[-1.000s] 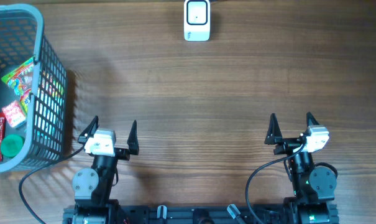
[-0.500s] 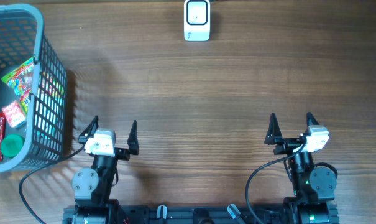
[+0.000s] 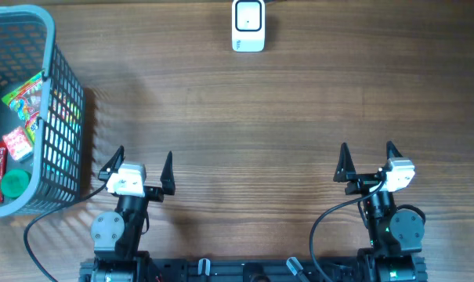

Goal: Scan the item barcode

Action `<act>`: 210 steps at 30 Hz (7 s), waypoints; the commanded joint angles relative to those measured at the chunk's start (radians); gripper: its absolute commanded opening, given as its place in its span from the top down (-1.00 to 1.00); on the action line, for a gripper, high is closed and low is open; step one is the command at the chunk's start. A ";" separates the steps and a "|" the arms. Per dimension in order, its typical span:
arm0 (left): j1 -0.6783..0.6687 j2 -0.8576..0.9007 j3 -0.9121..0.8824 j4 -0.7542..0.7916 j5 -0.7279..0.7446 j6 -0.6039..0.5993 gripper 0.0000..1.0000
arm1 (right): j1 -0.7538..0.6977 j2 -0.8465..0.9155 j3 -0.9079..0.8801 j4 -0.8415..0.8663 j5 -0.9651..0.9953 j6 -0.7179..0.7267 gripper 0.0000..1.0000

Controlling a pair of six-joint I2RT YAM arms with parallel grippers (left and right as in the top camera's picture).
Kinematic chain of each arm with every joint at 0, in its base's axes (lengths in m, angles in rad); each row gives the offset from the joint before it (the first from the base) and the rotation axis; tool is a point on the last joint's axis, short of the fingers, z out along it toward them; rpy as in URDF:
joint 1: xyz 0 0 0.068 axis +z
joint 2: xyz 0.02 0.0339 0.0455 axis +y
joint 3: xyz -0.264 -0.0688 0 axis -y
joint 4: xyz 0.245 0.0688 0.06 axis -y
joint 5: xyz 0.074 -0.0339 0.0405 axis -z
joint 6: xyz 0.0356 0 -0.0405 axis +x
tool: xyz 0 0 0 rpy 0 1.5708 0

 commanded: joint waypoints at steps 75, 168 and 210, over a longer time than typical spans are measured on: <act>0.734 1.357 1.843 -1.294 -0.148 -0.724 -1.00 | 0.001 -0.004 -0.001 0.002 -0.008 0.010 -0.99; 0.889 1.820 1.262 -0.873 -0.298 -0.754 -0.80 | 0.001 -0.004 -0.001 0.002 -0.008 0.009 -0.99; 0.888 1.828 1.219 -0.829 -0.293 -0.754 -0.62 | 0.001 -0.004 -0.001 0.002 -0.008 0.009 -0.99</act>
